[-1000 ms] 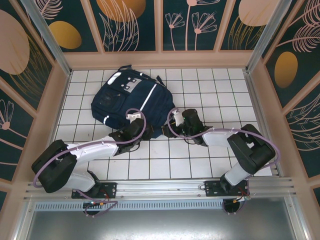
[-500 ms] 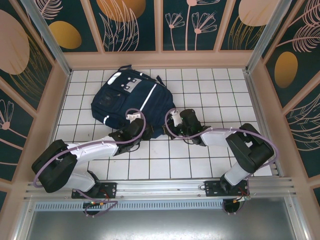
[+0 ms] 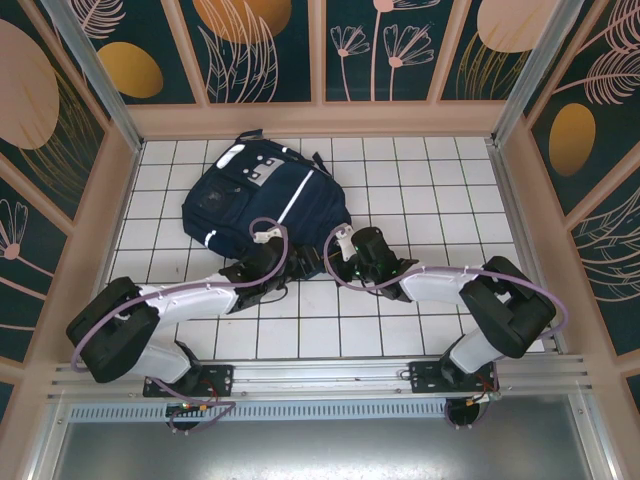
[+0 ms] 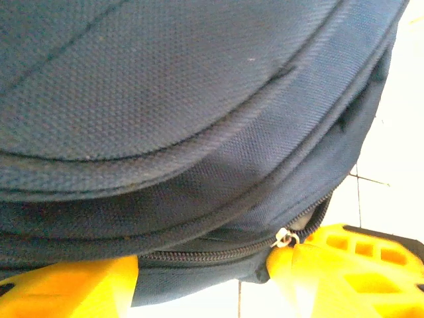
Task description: Pack books, pencil case, and school supplies into a backpack
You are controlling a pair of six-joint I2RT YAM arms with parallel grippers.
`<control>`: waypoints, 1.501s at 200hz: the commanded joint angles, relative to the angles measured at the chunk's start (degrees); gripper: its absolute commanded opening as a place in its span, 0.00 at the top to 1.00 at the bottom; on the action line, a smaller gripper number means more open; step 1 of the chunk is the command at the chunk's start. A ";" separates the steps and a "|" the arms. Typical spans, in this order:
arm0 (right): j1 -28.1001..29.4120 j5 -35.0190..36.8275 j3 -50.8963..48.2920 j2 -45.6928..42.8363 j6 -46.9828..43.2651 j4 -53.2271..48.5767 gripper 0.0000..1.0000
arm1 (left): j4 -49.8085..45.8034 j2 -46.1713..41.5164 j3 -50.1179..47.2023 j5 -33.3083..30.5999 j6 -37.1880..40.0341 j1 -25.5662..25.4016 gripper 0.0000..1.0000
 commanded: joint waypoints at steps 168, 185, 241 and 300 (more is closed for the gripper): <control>2.60 5.88 -0.97 -4.33 -0.56 1.48 1.00 | -3.20 -9.03 -11.16 -10.17 -7.42 4.82 1.00; 1.71 8.99 -0.79 -4.20 -0.71 0.61 1.00 | -6.01 -13.93 -13.44 -12.10 -6.67 6.01 1.00; 0.18 7.86 -1.10 -5.08 -0.07 1.20 1.00 | -10.90 -26.75 -15.94 -11.36 -6.09 7.44 0.90; 6.37 8.69 1.03 -3.00 0.26 3.30 1.00 | 10.13 -23.16 -19.61 6.91 -16.97 7.35 0.61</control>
